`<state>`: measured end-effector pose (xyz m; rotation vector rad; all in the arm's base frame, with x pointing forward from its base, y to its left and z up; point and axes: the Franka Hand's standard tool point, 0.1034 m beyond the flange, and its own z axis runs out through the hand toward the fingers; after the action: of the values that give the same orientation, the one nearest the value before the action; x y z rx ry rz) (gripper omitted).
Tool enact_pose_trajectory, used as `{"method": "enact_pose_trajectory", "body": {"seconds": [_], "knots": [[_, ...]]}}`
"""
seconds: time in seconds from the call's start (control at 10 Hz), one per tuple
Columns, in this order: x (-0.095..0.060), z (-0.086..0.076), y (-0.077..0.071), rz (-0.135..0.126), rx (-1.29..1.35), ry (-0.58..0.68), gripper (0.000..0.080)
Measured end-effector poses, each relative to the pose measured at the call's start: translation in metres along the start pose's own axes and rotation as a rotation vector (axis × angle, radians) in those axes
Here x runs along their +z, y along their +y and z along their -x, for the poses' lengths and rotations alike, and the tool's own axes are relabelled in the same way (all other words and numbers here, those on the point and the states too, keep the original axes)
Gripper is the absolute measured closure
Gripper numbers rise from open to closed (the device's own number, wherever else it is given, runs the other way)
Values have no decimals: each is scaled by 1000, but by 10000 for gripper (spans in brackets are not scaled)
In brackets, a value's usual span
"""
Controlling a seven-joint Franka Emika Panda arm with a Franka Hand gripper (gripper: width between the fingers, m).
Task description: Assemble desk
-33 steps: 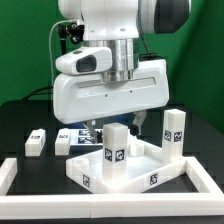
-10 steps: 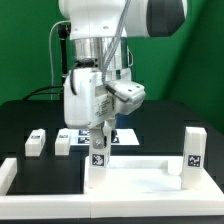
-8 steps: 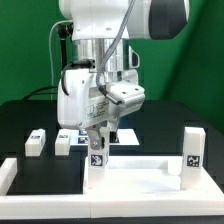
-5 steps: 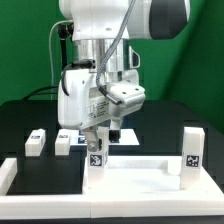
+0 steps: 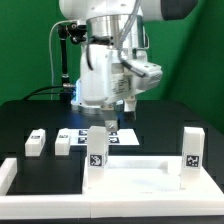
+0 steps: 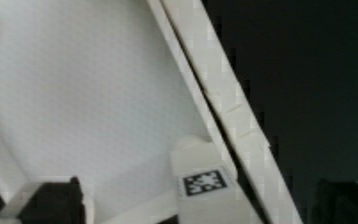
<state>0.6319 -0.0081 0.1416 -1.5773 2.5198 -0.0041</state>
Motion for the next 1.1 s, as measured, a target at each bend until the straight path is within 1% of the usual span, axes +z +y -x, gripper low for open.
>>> {"method": "enact_pose_trajectory", "body": {"seconds": [0.1, 0.4, 0.5, 0.6, 0.7, 0.8, 0.9, 1.1], "knots": [[2, -2, -1, -2, 2, 3, 151], [5, 0, 2, 2, -14, 6, 151], [10, 4, 12, 18, -102, 7, 151], [14, 6, 26, 46, -202, 5, 151], [15, 5, 35, 77, -309, 0, 151], [16, 7, 44, 113, -319, -2, 151], [17, 8, 44, 110, -320, -3, 151], [18, 7, 44, 112, -320, -1, 151]]}}
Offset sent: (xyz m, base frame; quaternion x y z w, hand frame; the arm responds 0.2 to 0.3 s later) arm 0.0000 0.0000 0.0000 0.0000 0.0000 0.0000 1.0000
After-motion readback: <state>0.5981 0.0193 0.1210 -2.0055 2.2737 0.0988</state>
